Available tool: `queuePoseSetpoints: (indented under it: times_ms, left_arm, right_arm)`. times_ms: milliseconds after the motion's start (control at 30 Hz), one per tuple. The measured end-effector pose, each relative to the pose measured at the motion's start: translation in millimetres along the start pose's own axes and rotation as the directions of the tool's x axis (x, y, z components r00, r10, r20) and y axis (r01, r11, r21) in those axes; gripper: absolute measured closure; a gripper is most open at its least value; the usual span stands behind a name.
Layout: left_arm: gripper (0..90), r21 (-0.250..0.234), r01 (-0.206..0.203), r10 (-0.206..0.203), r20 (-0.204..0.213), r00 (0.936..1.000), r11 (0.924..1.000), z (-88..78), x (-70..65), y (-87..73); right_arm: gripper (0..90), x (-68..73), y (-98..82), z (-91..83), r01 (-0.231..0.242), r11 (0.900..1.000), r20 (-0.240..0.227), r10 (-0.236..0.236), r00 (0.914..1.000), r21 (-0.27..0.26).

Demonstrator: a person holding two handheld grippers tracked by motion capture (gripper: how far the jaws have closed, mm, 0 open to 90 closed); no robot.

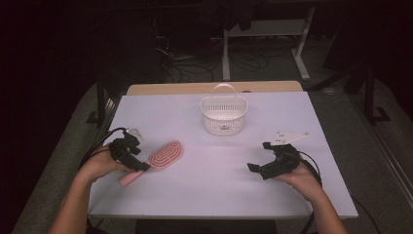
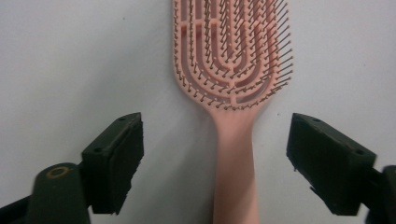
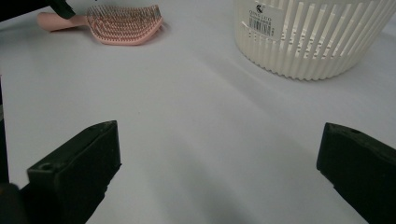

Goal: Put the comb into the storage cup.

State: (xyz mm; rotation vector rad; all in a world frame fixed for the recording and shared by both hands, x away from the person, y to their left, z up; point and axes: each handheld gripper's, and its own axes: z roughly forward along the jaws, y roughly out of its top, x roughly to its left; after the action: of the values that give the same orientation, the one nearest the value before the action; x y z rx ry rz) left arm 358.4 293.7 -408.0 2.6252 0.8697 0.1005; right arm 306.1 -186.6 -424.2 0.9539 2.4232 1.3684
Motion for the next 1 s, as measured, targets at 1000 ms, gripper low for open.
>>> queuePoseSetpoints:
  times_ms: [1000]
  left_arm:
    - [45.9, 0.080, 0.004, -0.005, 0.017, 0.9998, 0.9968, 11.0, -5.1, 2.6]
  right_arm:
    - [0.0, 0.0, -0.1, 0.1, -0.002, 1.000, 0.000, 0.002, 1.0000, 0.003]
